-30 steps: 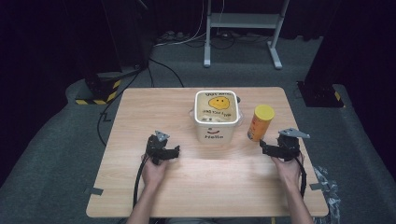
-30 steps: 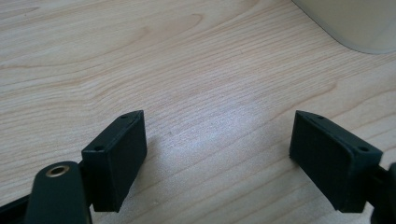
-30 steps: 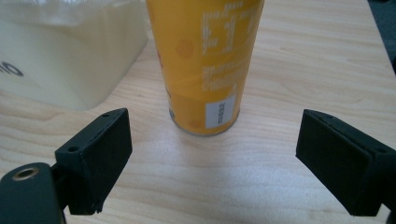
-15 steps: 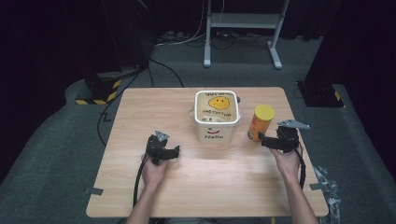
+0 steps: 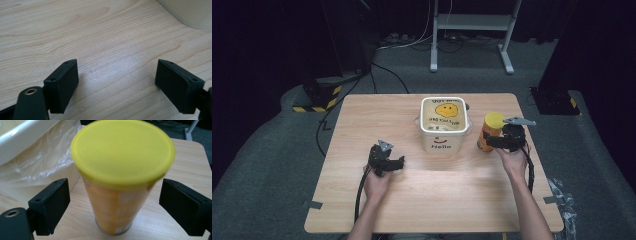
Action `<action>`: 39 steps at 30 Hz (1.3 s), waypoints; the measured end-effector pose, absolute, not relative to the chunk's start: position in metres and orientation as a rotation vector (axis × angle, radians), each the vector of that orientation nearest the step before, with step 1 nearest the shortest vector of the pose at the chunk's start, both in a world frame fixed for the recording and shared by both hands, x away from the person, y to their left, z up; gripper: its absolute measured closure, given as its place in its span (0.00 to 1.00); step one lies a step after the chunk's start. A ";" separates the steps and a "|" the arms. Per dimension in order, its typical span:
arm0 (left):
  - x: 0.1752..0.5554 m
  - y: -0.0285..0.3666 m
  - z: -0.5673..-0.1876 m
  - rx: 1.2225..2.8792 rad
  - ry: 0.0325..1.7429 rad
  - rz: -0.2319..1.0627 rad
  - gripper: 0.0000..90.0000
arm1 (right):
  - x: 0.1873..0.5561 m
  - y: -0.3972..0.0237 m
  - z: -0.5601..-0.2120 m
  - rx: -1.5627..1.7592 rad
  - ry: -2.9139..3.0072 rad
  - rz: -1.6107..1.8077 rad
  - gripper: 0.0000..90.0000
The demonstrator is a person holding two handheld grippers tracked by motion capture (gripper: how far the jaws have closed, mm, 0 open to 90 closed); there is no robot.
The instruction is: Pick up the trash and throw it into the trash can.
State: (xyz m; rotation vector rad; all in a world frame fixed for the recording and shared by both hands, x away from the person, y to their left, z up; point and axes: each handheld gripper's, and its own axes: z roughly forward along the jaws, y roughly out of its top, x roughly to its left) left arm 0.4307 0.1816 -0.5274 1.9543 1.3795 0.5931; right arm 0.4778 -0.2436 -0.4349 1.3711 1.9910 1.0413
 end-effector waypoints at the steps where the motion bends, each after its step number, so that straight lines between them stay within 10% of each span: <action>1: 0.431 0.182 -0.527 1.955 1.379 0.593 0.21 | 0.480 -0.243 -0.434 1.366 1.986 1.045 0.11; 39: 0.431 0.182 -0.527 1.951 1.382 0.595 0.22 | 0.463 -0.240 -0.383 1.209 1.950 1.098 0.27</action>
